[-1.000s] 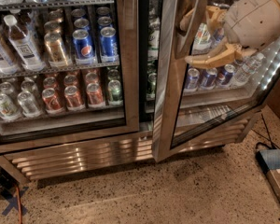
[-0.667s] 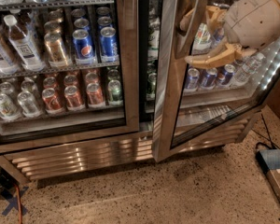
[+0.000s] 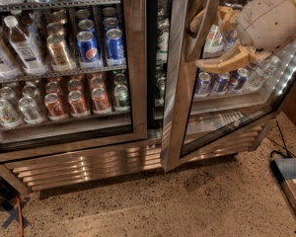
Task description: Open right fridge door
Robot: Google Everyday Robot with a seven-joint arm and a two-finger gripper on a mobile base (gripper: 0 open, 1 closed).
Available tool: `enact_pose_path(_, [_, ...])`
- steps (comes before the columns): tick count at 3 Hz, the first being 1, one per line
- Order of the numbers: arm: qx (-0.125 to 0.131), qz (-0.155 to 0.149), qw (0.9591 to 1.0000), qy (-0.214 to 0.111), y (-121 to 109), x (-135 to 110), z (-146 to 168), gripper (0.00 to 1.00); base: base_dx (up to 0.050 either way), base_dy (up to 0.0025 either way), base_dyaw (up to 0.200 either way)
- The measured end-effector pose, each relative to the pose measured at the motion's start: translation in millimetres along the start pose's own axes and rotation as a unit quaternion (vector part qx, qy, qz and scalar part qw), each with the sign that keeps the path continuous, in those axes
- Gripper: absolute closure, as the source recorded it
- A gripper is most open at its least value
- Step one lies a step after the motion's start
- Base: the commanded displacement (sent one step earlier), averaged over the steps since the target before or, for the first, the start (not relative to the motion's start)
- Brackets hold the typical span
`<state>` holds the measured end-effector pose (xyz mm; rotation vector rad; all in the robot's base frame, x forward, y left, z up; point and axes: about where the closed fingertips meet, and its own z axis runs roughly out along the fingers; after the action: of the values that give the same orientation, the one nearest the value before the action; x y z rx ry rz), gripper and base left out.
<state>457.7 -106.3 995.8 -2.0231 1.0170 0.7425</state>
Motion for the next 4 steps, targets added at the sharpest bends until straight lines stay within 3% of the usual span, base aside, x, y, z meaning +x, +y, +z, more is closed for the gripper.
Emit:
enact_pose_path(1, [0.000,0.000,1.0000,0.000,-1.1,1.7,-1.3,0.14,0.000,0.00000,0.000])
enact_pose_path(2, [0.000,0.000,1.0000,0.000,0.1,-0.2,0.2,0.00,0.000,0.00000,0.000])
enact_pose_path(4, [0.000,0.000,1.0000,0.000,-1.1,1.8,-1.2,0.00,0.000,0.00000,0.000])
